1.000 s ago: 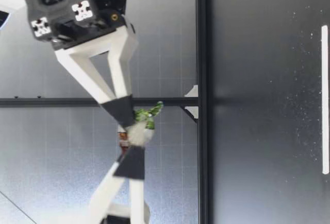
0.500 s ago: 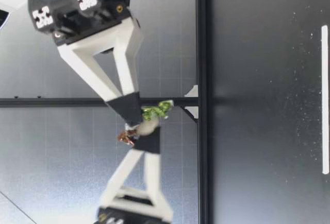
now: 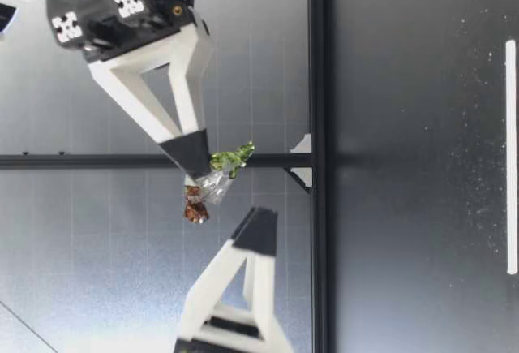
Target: Pick up the candy and unwrap it.
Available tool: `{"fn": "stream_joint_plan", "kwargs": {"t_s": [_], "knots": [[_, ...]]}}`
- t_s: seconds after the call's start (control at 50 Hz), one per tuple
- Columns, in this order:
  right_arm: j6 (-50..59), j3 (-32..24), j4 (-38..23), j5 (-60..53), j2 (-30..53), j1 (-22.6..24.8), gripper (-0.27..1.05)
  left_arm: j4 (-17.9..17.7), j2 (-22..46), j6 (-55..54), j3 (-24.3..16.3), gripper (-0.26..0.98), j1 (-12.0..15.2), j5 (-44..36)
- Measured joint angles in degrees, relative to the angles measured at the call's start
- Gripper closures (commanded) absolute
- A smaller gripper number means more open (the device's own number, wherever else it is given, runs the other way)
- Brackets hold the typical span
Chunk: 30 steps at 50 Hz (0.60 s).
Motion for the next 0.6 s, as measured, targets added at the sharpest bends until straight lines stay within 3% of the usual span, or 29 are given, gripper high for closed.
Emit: {"fn": "stream_joint_plan", "kwargs": {"t_s": [0.2,0.42,0.6], "knots": [[-0.4,0.4,0.0,0.0,0.0,-0.1,0.97,0.1,-3.6,0.5,1.0,0.23,0.0,-0.2],[-0.7,0.7,-0.1,0.0,0.0,-0.2,0.96,0.5,-4.9,0.6,1.1,0.54,-0.1,-0.3],[-0.7,0.6,-1.2,0.0,0.0,-0.2,0.89,0.5,-4.9,0.4,1.1,0.70,-0.2,-0.4]]}}
